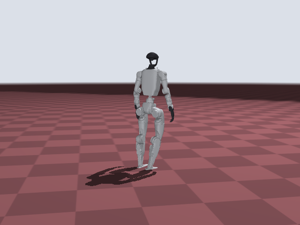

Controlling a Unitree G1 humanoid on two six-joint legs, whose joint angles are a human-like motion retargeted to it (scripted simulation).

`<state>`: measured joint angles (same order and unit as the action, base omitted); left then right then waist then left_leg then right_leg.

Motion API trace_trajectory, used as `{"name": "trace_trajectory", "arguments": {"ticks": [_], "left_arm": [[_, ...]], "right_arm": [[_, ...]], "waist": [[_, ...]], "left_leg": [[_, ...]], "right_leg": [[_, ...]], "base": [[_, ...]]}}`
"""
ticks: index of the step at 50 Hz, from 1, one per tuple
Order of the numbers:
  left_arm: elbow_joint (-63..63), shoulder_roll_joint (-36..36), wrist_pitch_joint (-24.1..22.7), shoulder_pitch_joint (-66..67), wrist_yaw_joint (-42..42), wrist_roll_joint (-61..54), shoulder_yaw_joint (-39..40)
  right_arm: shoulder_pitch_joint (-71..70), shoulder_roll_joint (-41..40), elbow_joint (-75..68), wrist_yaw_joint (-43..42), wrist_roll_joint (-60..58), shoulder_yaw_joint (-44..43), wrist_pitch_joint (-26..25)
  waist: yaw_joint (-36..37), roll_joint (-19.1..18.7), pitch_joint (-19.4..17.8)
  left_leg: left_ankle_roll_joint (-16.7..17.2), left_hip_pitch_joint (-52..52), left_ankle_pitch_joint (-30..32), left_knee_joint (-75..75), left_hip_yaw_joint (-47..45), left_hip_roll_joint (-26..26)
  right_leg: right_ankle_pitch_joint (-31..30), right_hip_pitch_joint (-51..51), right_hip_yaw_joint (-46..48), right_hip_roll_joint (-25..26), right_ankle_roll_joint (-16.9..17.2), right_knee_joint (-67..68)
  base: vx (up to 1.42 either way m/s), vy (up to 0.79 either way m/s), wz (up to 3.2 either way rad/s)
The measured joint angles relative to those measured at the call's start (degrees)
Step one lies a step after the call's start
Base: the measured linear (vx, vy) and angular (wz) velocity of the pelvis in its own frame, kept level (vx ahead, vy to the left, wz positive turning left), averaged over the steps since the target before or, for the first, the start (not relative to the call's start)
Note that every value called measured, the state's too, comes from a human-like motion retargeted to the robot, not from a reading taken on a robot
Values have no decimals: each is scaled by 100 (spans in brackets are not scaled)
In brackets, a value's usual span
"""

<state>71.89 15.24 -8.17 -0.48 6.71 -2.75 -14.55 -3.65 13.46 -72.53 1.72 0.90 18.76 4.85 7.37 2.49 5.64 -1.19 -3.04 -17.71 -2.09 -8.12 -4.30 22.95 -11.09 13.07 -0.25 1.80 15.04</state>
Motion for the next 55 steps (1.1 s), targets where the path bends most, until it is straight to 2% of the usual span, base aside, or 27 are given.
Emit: {"name": "trace_trajectory", "arguments": {"ticks": [15, 23, 30, 35, 40, 43, 50, 55], "left_arm": [[113, -1, 106, -117, 143, 206, -95], [315, 32, 214, -114, 283, 115, -90], [544, 16, 305, -144, 359, -47, -36], [600, 88, 334, -281, 270, -197, 73], [569, 152, 332, -413, 117, -395, 208], [551, 182, 333, -471, 52, -497, 273], [616, 200, 349, -481, 6, -551, 328], [717, 207, 374, -405, 49, -427, 270]], "right_arm": [[-43, -16, -354, 271, -241, 300, -145], [-91, -121, -468, 541, -290, 438, -223], [-227, -150, -260, 670, -223, 554, -179], [-302, -126, -17, 678, -38, 604, -106], [-257, -148, 121, 674, 199, 601, -70], [-208, -167, 134, 681, 284, 583, -67], [-57, -219, 36, 739, 263, 623, -64], [90, -271, -71, 858, 83, 706, -86]], "waist": [[59, 71, 64], [42, 315, 108], [-225, 654, 175], [-513, 899, 211], [-871, 1163, 236], [-998, 1265, 255], [-1110, 1358, 273], [-1092, 1381, 290]], "left_leg": [[23, -93, 17, -11, -38, 4], [23, -110, 2, -18, -174, -61], [32, -45, -49, -33, -373, -218], [60, 55, -120, -46, -548, -347], [74, 174, -106, -66, -392, -587], [79, 271, -119, -71, -280, -658], [83, 591, -162, -58, 26, -619], [89, 862, -176, -39, 267, -486]], "right_leg": [[32, -188, 12, -28, -52, 243], [236, -486, -34, -152, -76, 803], [510, -1001, -54, -444, -126, 1930], [27, -1605, 247, -800, -161, 2844], [-79, -2241, -502, -613, 206, 3541], [-159, -2437, -687, -589, 286, 3868], [-328, -2484, -893, -514, 280, 4299], [-439, -2180, -1079, -276, 296, 4120]], "base": [[0, 0, 0], [0, 0, 0], [0, 0, 0], [0, 1, 5], [3, 3, 52], [5, 2, 44], [7, 0, 38], [8, -1, 44]]}}
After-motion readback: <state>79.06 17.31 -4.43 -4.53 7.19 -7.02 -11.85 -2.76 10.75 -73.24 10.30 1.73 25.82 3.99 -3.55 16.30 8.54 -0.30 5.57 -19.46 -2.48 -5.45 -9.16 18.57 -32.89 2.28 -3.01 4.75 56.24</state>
